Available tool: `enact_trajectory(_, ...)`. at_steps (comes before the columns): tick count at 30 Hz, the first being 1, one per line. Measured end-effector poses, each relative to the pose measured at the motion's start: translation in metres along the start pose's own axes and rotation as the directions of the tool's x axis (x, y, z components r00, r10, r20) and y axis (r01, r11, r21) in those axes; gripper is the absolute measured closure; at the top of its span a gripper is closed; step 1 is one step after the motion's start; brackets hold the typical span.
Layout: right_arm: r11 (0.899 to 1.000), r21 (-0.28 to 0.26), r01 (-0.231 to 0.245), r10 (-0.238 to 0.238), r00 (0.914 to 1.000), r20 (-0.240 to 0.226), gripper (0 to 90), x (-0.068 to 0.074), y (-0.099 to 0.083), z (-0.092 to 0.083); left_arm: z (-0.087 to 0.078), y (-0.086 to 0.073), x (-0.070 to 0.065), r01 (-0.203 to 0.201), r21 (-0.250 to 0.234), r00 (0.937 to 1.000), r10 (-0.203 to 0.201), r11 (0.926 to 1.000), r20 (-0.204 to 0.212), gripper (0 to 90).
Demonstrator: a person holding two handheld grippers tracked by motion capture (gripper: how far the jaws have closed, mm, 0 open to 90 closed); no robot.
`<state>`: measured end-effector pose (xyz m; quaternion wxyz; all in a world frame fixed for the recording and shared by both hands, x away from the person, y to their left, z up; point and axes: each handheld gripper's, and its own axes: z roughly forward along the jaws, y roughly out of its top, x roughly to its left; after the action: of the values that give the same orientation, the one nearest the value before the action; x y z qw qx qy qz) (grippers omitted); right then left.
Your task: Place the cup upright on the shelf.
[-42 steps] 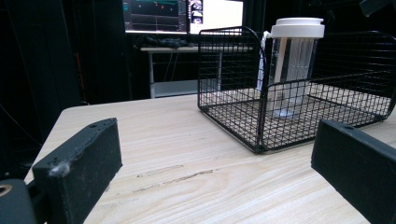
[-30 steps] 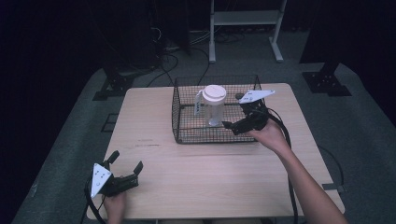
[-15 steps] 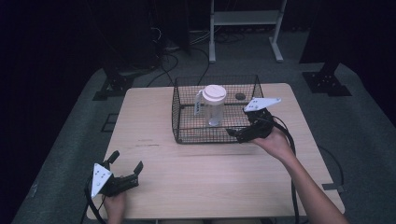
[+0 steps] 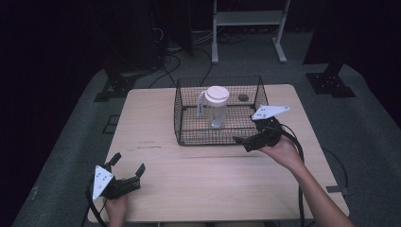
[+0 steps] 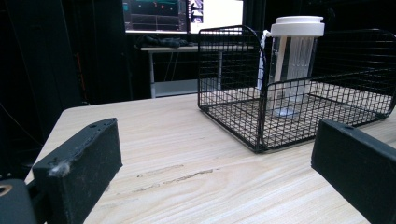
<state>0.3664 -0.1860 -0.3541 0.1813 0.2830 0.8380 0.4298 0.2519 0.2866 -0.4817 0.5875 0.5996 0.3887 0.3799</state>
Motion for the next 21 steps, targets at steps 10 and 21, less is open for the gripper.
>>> enact_trajectory(10,1.000,-0.008,-0.016,0.016,0.9999,-0.001,0.0,0.000,-0.011,-0.009,0.000,0.000,-0.001,-0.001,0.000,1.0000,0.001,1.0000,0.000,0.9)
enact_trajectory(21,0.999,0.002,-0.035,0.035,0.9994,-0.003,0.0,0.000,-0.028,-0.014,0.000,0.000,-0.001,-0.004,0.003,1.0000,0.004,1.0000,0.000,0.9)
